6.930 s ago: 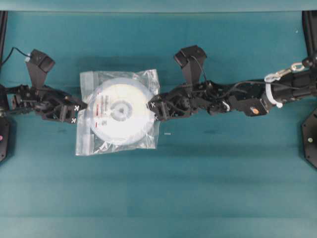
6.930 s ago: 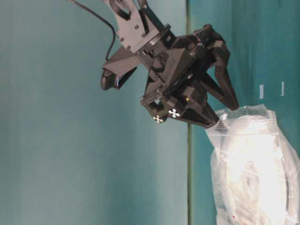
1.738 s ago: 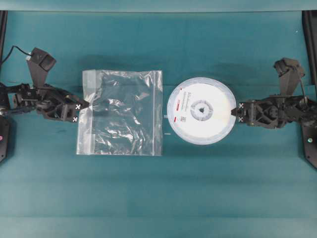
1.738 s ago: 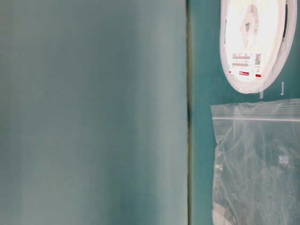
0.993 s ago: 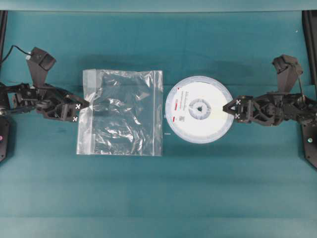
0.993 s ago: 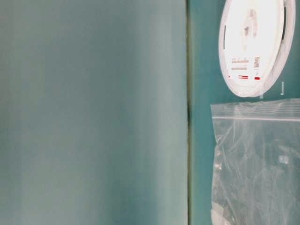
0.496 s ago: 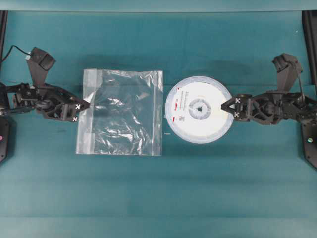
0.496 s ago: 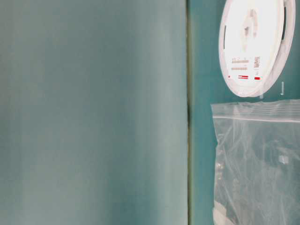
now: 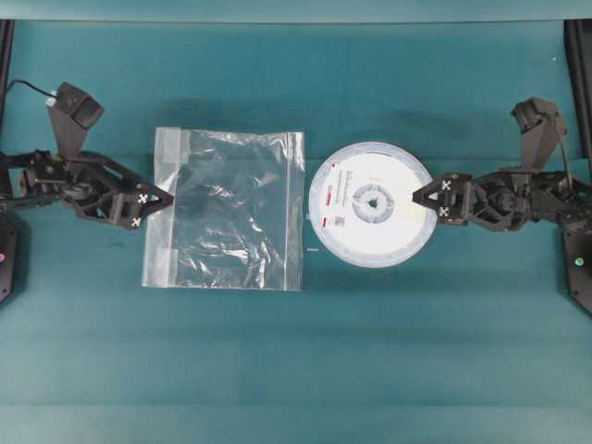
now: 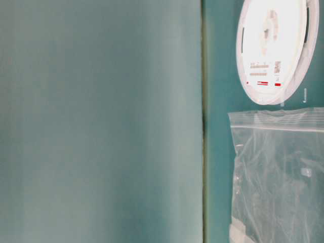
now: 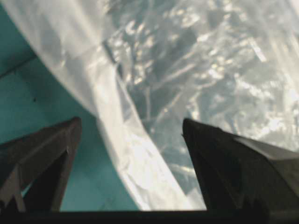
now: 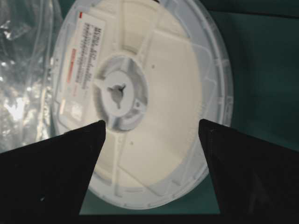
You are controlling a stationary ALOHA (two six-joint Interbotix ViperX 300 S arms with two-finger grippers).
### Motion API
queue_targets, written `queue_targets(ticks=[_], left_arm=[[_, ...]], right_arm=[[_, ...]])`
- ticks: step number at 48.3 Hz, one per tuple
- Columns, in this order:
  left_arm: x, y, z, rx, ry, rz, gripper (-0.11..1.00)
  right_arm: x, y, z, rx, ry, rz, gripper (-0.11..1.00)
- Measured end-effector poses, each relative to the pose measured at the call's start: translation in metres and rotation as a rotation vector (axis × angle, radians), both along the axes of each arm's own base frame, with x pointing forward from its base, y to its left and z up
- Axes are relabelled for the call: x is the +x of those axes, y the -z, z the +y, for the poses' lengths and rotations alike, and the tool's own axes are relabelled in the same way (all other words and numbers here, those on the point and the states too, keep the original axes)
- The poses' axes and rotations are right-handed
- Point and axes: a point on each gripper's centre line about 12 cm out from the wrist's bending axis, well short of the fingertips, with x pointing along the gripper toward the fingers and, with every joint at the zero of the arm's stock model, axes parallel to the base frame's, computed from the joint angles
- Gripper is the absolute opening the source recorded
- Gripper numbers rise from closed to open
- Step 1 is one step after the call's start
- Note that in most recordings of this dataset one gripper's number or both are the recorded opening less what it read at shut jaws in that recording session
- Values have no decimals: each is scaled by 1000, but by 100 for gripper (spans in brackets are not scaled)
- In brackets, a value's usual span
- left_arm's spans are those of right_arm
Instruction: Take out the reel from the clear zip bag.
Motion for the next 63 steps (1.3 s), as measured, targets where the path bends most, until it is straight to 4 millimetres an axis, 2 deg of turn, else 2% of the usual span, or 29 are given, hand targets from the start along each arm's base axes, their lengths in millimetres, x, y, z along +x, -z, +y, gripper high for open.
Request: queue_targets(ticks=[11,21,29,38,52,63], left_arm=[[-7,-26,-2,49,27,-34,93],[-14,-58,-7,140,77,-112,93],[-19,-86,-15,241,144,-207,93],[-25,-109,-31,372,260,-283,93],[-36,-130,-48,557,403,-336,92],[-41,-139,-54,602,437,-378,92]], right_arm=[[-1,-19,6,-31,-82,-49,95],[-3,-43,8,-125,-158,-108,95],[-1,-63,12,-233,-259,-135,95],[-4,-74,20,-341,-408,-118,95],[-9,-92,29,-497,-532,-146,94],[-13,-104,37,-642,-627,-165,94]])
